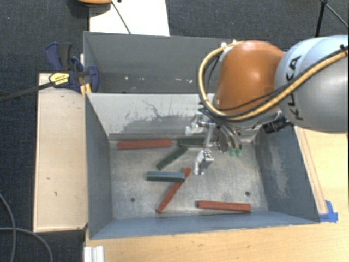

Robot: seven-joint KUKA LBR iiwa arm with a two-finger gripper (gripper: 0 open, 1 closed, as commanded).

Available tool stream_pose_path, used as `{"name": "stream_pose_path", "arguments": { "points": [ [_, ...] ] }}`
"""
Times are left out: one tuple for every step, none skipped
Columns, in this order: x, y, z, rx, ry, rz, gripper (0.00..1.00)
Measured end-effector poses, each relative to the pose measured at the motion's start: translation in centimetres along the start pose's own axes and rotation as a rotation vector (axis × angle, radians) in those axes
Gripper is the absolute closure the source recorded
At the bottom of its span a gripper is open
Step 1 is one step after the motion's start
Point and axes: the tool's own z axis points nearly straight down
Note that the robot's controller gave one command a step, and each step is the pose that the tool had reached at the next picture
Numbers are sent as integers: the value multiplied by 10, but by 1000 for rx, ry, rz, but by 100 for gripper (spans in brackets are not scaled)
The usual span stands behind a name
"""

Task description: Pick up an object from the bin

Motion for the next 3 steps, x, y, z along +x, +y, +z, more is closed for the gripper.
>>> {"name": "stream_pose_path", "arguments": {
  "points": [
    [0, 0, 0, 0, 0, 1, 0],
    [-3, 6, 41, 0, -5, 76, 0],
    [-11, 20, 128, -8, -30, 233, 100]
  ]
}}
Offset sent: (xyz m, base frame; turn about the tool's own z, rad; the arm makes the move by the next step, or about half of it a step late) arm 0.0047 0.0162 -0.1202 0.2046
